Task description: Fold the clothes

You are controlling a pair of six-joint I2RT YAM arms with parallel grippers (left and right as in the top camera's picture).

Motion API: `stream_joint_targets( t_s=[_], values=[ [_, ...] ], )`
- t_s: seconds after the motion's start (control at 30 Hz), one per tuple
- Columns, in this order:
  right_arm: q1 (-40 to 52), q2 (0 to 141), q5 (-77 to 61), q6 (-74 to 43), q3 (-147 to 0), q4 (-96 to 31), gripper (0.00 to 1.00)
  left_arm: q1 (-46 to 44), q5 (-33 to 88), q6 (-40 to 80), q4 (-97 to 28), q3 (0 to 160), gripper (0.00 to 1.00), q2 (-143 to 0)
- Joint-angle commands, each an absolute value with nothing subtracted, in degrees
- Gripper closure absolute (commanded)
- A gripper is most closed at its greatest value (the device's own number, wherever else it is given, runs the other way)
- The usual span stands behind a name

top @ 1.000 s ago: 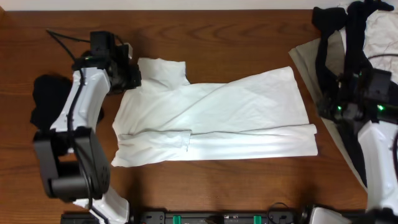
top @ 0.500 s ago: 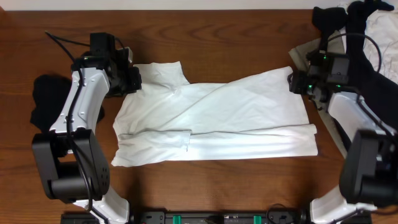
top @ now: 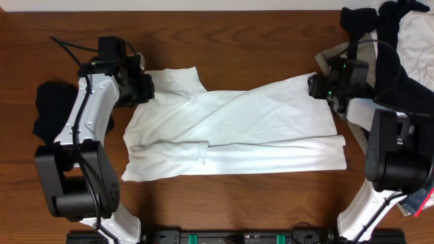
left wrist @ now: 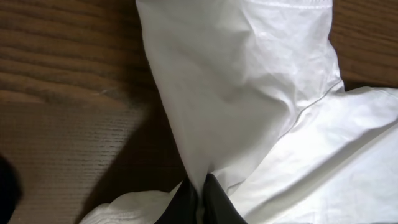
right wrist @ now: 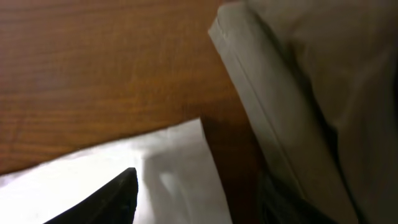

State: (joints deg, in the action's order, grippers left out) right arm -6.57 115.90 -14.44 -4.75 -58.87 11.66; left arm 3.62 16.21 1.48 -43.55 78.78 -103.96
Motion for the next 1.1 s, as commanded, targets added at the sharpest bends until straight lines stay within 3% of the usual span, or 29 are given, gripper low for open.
stream_joint_targets(
  t_s=[0.0, 0.1, 0.27, 0.53, 0.67, 1.07],
  values=[
    [-5.9, 118.1, -15.3, -4.8, -59.3, 13.3, 0.41, 3.8, 16.5, 1.6, -43.9, 79.0, 0.94, -104.2],
    [-5.2, 118.4, -15.2, -4.8, -59.3, 14.4, 0.42, 3.8, 16.5, 1.6, -43.9, 79.0, 0.94, -104.2],
    [-4.3, 118.4, -15.2, -4.8, -59.3, 15.7, 0.52, 3.8, 16.5, 1.6, -44.0, 79.0, 0.94, -104.2],
    [-4.1, 118.4, -10.3, -5.8, -59.3, 14.3, 0.89, 3.8, 16.5, 1.6, -44.5, 79.0, 0.94, -104.2],
    [-4.3, 118.4, -6.0, -8.8, -59.3, 13.2, 0.99, 3.8, 16.5, 1.6, -44.8, 79.0, 0.94, -104.2],
    [-7.9, 107.4, -5.4, -10.7, -59.3, 3.4, 0.99, 3.9, 16.5, 1.6, -47.1, 79.0, 0.94, -104.2]
  ],
)
